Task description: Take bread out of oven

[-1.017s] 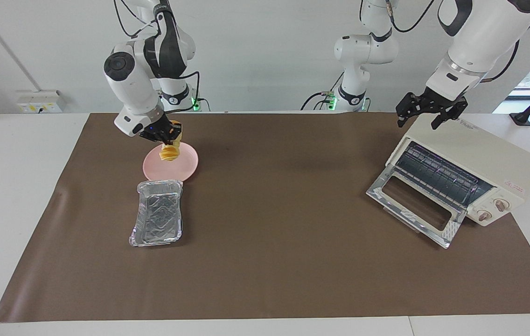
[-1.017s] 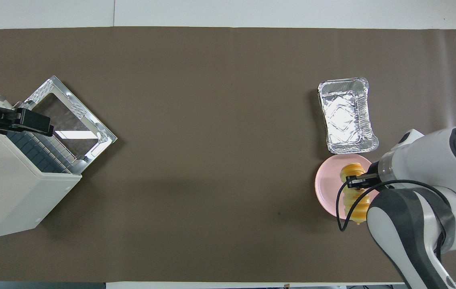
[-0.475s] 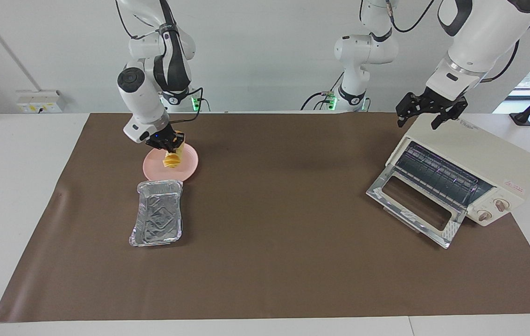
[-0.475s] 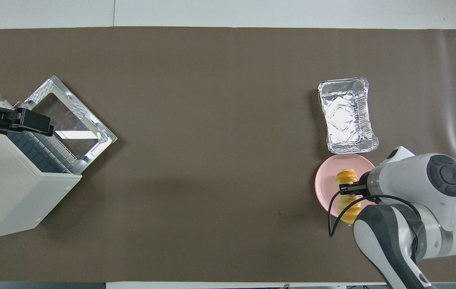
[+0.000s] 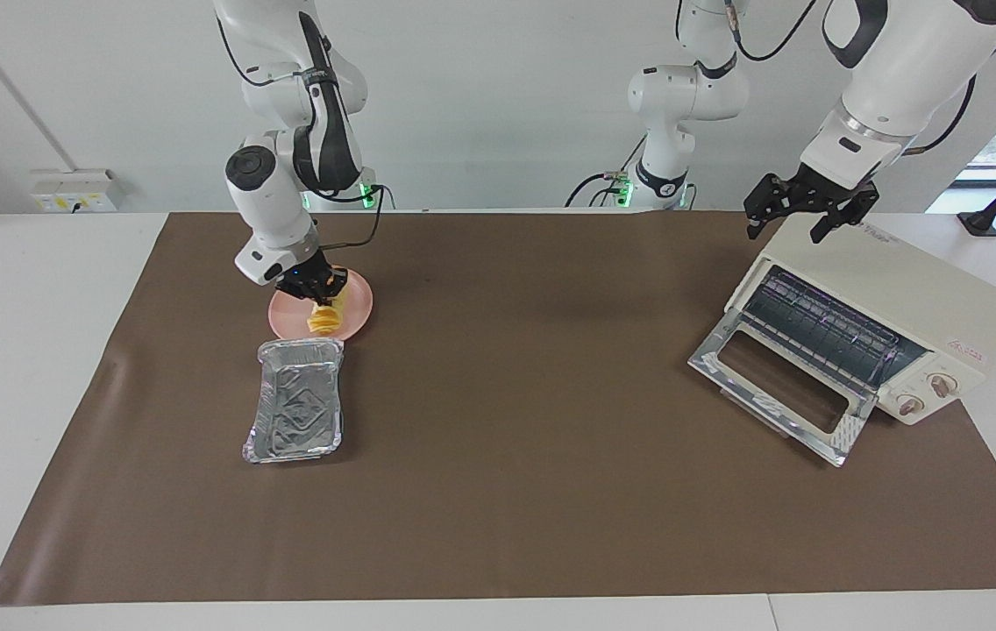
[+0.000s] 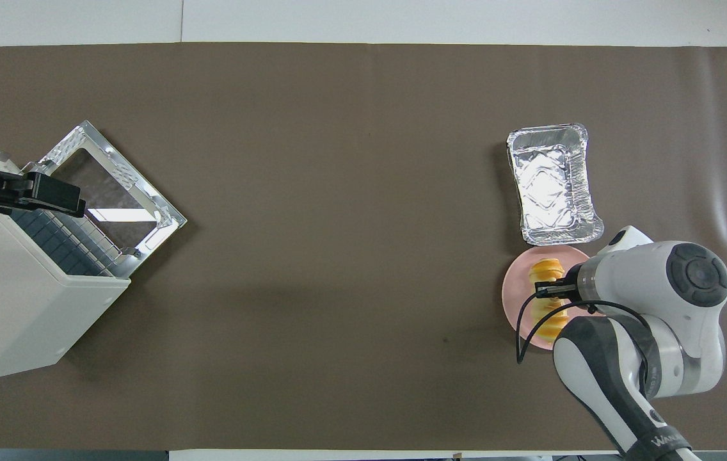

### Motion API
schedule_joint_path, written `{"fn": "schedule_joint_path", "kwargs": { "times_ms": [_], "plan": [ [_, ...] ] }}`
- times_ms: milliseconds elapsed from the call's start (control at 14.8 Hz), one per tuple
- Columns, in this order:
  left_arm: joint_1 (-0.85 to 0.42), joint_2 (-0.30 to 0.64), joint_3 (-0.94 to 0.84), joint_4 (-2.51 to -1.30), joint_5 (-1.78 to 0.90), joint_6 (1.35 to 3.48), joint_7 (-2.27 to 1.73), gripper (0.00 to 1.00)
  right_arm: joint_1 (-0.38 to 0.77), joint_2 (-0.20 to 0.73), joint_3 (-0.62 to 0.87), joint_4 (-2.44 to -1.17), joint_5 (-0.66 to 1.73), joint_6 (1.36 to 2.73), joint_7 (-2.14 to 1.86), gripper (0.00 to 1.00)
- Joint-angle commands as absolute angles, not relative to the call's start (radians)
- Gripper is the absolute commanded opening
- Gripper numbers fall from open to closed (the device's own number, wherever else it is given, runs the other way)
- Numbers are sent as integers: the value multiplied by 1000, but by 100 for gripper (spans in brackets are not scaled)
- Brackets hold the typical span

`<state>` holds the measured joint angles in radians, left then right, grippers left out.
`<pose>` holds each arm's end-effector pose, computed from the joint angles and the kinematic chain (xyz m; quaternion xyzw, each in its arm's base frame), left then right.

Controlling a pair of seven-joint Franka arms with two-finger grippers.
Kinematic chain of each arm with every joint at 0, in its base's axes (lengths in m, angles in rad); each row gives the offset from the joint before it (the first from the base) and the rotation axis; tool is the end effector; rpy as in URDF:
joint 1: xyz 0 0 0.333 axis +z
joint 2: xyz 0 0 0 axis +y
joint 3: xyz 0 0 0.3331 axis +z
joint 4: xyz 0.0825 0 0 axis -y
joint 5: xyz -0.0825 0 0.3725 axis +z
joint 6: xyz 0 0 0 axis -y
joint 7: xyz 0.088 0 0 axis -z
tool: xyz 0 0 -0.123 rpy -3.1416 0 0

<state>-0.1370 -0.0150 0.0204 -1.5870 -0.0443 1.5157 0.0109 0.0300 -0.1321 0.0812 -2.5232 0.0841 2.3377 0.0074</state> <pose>0.5268 -0.0673 0.6217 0.9973 -0.0643 -0.0293 0.0208 0.4308 0.0501 0.3302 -0.9991 -0.0214 0.0281 0.0225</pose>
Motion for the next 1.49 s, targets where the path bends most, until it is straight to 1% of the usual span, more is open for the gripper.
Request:
{"fn": "schedule_joint_path", "kwargs": {
  "times_ms": [0, 68, 136, 203, 271, 542, 678, 814, 1017, 1085, 1220, 1424],
  "plan": [
    [-143, -41, 29, -1615, -58, 1534, 15, 100, 12, -127, 86, -2522, 63, 2345, -3, 0],
    [-143, -41, 29, -1615, -58, 1534, 15, 100, 15, -127, 86, -2519, 63, 2341, -2, 52],
    [-143, -41, 29, -1615, -58, 1532, 15, 100, 15, -126, 86, -2510, 63, 2332, 2, 100],
    [-143, -41, 29, -1615, -58, 1534, 15, 100, 17, -126, 86, -2482, 63, 2303, -2, 100],
    [-143, -41, 29, -1615, -58, 1534, 15, 100, 17, -118, 86, -2441, 63, 2243, -2, 100],
    [-143, -41, 29, -1615, -58, 1534, 15, 100, 9, -115, 84, -2219, 63, 1986, -2, 100],
    [-143, -41, 29, -1615, -58, 1532, 15, 100, 8, -118, 81, -2128, 63, 1906, -2, 100],
    [-143, -41, 29, -1615, -58, 1532, 15, 100, -9, -114, 81, -2009, 60, 1801, -2, 100],
    [-143, -41, 29, -1615, -58, 1534, 15, 100, -28, -69, 80, -1826, 58, 1633, -9, 100],
    [-143, -41, 29, -1615, -58, 1532, 15, 100, -40, -61, 78, -1787, 58, 1605, -9, 100],
    [-143, -41, 31, -1615, -58, 1534, 15, 100, -64, -60, 78, -1747, 57, 1594, -9, 100],
    [-143, -41, 29, -1615, -58, 1534, 15, 100, -78, -60, 77, -1740, 55, 1635, -6, 100]
  ]
}}
